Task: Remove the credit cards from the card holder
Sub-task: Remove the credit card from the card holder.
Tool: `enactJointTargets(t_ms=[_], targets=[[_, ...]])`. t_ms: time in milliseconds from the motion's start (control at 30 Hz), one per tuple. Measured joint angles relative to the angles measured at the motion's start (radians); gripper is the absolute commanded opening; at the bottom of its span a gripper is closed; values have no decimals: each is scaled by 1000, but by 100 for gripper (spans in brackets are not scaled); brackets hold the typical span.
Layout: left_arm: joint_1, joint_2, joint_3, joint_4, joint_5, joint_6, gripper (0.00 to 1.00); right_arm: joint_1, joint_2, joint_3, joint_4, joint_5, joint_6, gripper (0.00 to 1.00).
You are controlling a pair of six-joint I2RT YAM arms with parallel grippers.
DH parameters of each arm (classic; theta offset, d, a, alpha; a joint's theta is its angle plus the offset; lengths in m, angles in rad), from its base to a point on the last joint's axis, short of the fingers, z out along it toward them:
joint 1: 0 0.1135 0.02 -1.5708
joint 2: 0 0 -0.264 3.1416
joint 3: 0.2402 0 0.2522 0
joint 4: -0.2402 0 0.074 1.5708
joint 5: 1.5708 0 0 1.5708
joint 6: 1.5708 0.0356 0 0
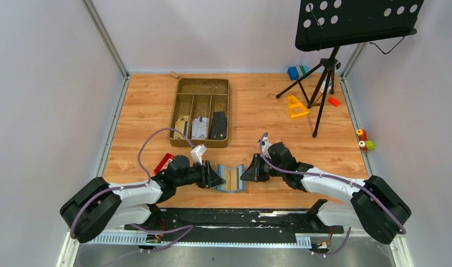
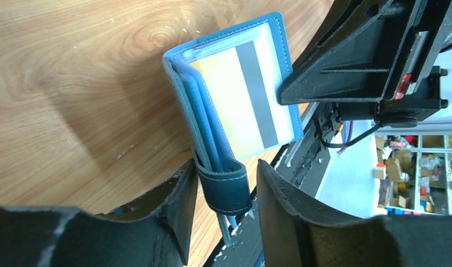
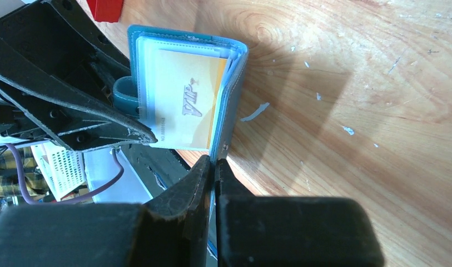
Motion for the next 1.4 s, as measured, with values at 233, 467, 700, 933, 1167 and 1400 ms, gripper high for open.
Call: enactJointTargets(t_ms=[233, 467, 700, 933, 1167, 1400], targets=[[13, -88, 0, -123, -21, 45, 52, 0, -11, 0, 4, -2, 0, 0], [14, -11, 44, -139, 14, 46, 61, 0, -11, 0, 7, -8, 0, 0], [14, 54, 48, -100, 42, 38, 86, 0, -11, -6, 14, -9, 0, 0], [14, -42, 45, -128, -23, 26, 100, 0, -21, -8, 12, -15, -20, 0], [19, -198, 118, -409, -169, 97, 100, 0, -47, -8, 6, -15, -54, 0], [21, -303, 153, -542, -210, 203, 100, 0, -56, -8, -9, -16, -84, 0]])
